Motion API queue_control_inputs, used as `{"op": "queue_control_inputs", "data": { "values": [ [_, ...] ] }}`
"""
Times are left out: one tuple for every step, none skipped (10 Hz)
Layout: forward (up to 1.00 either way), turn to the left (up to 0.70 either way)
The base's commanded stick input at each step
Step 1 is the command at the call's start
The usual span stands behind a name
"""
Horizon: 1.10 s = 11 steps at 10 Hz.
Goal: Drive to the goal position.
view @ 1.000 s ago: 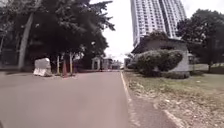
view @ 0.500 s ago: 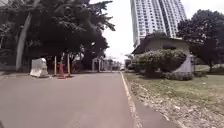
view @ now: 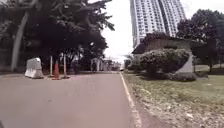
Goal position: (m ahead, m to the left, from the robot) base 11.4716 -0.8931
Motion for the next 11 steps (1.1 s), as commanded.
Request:
{"op": "queue_control_inputs", "data": {
  "values": [
    [0.70,0.00],
    [0.70,0.00],
    [0.70,0.00],
    [0.70,0.00],
    [0.70,0.00],
    [0.70,0.00],
    [0.70,0.00],
    [0.70,0.00],
    [0.70,0.00],
    [0.70,0.00],
    [0.70,0.00]
  ]
}}
